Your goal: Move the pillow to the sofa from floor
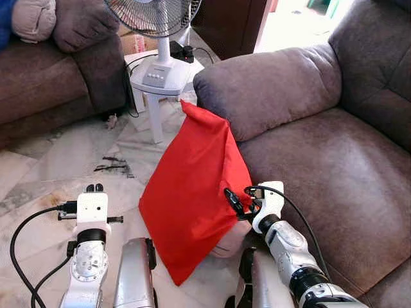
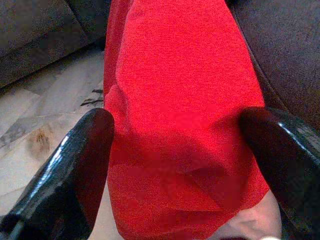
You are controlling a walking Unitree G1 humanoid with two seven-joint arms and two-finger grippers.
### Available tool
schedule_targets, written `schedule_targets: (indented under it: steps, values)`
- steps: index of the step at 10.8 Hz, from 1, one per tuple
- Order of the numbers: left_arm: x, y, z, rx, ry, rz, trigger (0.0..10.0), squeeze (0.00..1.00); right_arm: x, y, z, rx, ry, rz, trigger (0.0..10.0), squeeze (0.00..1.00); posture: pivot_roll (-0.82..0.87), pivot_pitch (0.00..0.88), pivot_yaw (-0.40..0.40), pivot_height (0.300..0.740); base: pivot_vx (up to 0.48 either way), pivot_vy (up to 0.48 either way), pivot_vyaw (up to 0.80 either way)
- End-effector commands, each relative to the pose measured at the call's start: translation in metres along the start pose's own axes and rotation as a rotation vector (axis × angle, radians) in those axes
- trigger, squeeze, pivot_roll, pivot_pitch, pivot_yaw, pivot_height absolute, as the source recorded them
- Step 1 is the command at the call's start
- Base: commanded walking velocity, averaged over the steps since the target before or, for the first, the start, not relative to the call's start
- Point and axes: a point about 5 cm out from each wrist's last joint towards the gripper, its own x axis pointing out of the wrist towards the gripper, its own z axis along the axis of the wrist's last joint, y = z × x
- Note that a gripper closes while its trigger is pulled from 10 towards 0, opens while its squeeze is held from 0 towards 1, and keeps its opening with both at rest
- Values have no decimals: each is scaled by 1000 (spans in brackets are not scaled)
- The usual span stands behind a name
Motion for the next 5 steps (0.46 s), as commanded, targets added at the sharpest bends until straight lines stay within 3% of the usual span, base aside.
schedule_targets:
  steps: [1, 5]
  values:
    - [-1, -2, -1, -18, 11, -2, 10000, 0, -2, -3, -3, -21, 17, -21, 10000, 0, 167, 182, -92, 513, 0, 0, 0]
    - [-1, -6, 2, -26, 5, -5, 10000, 0, 4, -5, 6, -49, -7, -116, 10000, 0, 175, 185, -97, 513, 0, 0, 0]
